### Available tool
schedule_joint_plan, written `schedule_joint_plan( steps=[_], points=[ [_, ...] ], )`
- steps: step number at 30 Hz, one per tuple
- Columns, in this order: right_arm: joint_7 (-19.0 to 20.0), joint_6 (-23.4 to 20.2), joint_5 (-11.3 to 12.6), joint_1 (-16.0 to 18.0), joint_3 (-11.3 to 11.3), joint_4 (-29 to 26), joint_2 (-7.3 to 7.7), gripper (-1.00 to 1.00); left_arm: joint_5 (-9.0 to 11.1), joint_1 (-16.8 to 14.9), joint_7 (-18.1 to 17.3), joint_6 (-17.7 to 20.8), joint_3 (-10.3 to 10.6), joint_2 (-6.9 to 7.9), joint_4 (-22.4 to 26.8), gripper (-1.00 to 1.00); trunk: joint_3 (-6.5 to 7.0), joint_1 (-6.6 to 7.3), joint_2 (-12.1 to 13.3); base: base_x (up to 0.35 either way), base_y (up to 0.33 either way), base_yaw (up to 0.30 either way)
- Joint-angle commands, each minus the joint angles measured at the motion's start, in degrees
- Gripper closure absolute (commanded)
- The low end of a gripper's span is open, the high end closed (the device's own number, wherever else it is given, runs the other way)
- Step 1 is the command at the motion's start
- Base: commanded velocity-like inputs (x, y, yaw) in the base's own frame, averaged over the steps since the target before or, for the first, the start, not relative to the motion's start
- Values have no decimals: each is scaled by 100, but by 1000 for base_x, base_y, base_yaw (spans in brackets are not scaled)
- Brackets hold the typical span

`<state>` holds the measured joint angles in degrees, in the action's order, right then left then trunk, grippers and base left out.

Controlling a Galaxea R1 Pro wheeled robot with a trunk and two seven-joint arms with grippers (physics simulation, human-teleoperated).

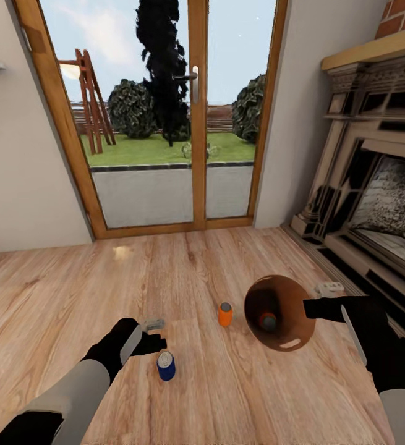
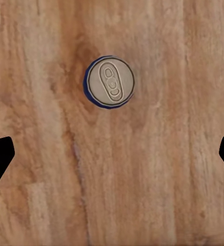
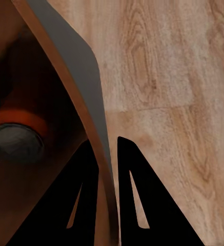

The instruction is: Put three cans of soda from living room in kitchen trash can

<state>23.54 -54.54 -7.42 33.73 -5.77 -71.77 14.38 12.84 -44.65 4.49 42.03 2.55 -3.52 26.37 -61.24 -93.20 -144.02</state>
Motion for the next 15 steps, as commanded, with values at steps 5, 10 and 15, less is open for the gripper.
schedule_joint_plan(
  steps=[5,10,15],
  points=[
    [17,-424,45,14,-3,-293,30,100,-1,0,4,-1,0,-24,0,-100,-111,-12,-8,0,0,0],
    [42,-546,56,25,3,-577,95,100,-1,0,7,-3,0,-32,0,-100,-222,-25,-14,0,0,0],
    [58,-546,64,28,18,-749,148,100,-1,0,8,-9,0,-34,0,-100,-310,-35,-20,0,0,0]
  ],
)
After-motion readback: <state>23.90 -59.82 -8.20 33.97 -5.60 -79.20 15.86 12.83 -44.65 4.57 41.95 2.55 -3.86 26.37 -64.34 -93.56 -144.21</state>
